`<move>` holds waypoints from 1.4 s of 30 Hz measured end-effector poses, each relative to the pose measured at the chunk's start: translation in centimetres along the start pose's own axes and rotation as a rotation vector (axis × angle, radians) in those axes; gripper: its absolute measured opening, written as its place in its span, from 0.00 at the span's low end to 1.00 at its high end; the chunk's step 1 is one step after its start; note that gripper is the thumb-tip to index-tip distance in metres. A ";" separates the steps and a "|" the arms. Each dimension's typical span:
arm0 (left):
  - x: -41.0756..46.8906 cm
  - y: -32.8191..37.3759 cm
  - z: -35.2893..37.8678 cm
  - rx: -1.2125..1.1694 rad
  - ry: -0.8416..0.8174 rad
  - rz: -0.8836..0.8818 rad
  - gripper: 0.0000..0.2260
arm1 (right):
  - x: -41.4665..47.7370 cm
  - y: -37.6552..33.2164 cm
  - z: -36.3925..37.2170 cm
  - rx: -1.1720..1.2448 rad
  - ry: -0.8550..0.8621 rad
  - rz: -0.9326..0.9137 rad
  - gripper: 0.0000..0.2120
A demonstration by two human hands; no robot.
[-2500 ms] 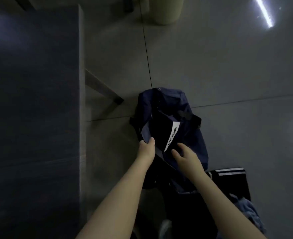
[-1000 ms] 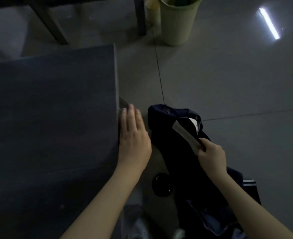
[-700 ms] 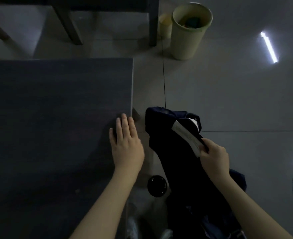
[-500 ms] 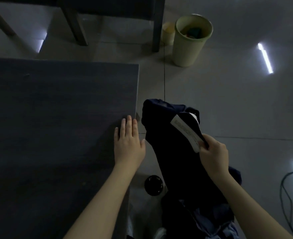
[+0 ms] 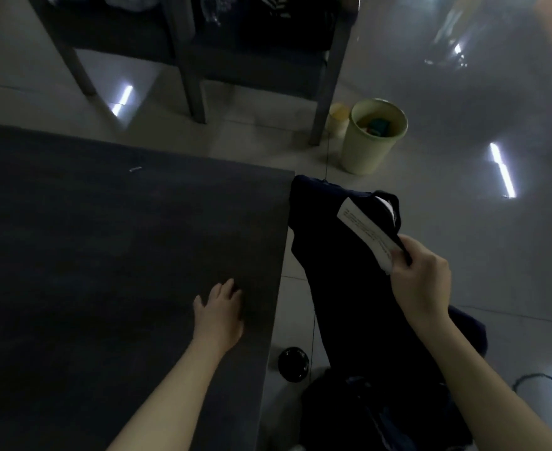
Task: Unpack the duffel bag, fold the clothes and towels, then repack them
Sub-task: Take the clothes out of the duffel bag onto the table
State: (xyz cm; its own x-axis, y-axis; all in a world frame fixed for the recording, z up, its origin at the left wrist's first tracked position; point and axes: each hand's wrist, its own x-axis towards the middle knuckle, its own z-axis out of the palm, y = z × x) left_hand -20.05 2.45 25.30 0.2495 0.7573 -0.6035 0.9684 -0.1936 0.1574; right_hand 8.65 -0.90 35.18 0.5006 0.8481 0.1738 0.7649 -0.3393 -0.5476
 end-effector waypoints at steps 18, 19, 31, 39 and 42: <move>-6.7 -9.2 0.1 -0.155 -0.008 -0.148 0.23 | 2.7 -18.6 -7.4 0.110 0.053 -0.257 0.12; -6.8 -9.9 0.0 -0.156 0.003 -0.167 0.23 | 2.7 -19.8 -6.9 0.124 0.048 -0.274 0.14; -7.5 -19.3 0.2 -0.215 0.184 -0.298 0.32 | 1.1 -34.6 6.8 0.281 -0.136 -0.508 0.10; -7.7 -26.9 -0.9 -0.232 0.147 -0.385 0.49 | -1.3 -44.4 16.5 0.262 -0.266 -0.652 0.10; -7.1 -28.8 -0.2 -0.247 0.061 -0.412 0.51 | -1.7 -47.7 19.9 0.271 -0.291 -0.703 0.09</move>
State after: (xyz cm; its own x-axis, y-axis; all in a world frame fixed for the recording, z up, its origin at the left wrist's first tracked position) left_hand -49.76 2.76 25.20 -0.1626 0.7763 -0.6090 0.9553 0.2783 0.0997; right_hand -36.79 21.94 44.70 -0.2154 0.9108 0.3523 0.7178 0.3923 -0.5752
